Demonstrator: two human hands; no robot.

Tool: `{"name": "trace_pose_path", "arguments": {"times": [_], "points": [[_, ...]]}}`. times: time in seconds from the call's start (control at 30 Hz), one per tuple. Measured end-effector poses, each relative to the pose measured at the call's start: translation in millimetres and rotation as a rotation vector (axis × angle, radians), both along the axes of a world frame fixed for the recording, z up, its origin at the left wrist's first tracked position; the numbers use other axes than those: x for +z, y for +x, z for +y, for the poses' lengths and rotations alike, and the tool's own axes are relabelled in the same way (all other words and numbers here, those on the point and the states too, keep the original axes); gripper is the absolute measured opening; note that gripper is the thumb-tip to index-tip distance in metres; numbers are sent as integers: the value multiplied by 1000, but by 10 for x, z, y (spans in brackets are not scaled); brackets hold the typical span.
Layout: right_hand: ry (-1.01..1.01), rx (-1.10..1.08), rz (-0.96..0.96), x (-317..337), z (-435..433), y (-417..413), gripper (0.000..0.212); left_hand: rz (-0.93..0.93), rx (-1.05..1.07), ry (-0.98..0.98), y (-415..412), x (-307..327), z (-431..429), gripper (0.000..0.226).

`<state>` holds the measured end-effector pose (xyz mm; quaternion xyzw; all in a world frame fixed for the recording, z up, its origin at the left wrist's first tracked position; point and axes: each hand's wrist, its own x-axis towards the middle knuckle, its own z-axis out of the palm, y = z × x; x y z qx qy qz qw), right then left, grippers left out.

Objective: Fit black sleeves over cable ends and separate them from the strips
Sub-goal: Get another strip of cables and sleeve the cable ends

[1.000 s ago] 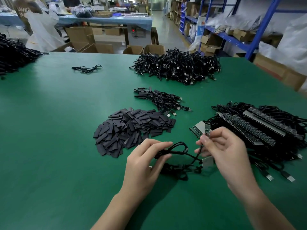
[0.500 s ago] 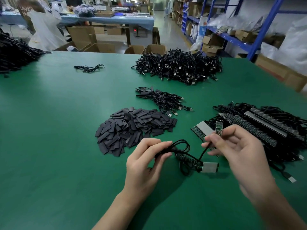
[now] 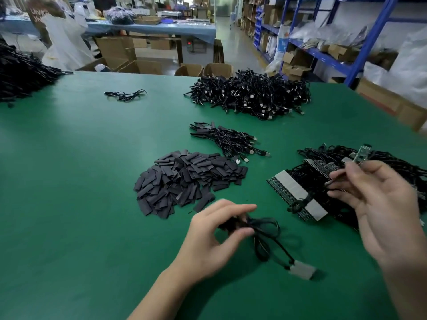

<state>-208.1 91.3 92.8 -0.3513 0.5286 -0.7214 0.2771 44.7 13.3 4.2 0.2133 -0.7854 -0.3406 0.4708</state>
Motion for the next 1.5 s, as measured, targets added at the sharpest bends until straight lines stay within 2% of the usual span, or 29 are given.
{"name": "trace_pose_path", "arguments": {"times": [0.1, 0.17, 0.27, 0.33, 0.4, 0.47, 0.57, 0.63, 0.77, 0.93, 1.07, 1.17, 1.23, 1.37, 1.5], "points": [[-55, 34, 106, 131, 34, -32, 30, -236, -141, 101, 2, -33, 14, 25], [-46, 71, 184, 179, 41, -29, 41, -300, -152, 122, -3, -48, 12, 22], [99, 123, 363, 152, 31, 71, 54, -329, 124, 63, 5, -89, -72, 22], [276, 175, 557, 34, -7, 195, 41, -405, 405, -17, 45, -140, -181, 19], [386, 191, 702, -138, -88, 335, 20, -508, 603, 0, 118, -191, -283, 26], [455, 169, 847, -320, -177, 463, 21, -607, 712, 48, 187, -229, -357, 34], [548, 123, 1129, -547, -288, 621, 25, -672, 764, 79, 224, -251, -412, 36], [557, 138, 1184, -690, -321, 715, 25, -662, 771, 95, 220, -249, -426, 35], [571, 182, 1014, -894, -352, 762, 27, -631, 791, 98, 209, -246, -434, 25], [485, 191, 754, -960, -326, 692, 24, -620, 796, 68, 200, -248, -427, 15], [411, 205, 662, -978, -274, 701, 21, -694, 804, -34, 199, -229, -400, 13], [377, 213, 578, -961, -268, 688, 19, -639, 762, -57, 210, -220, -398, 11], [368, 255, 531, -961, -259, 674, 19, -539, 662, 8, 204, -206, -390, 12], [332, 332, 512, -954, -238, 658, 24, -269, 333, 257, 146, -170, -319, 16], [315, 427, 375, -945, -228, 651, 29, -170, 64, 420, 68, -137, -235, 15]]}}
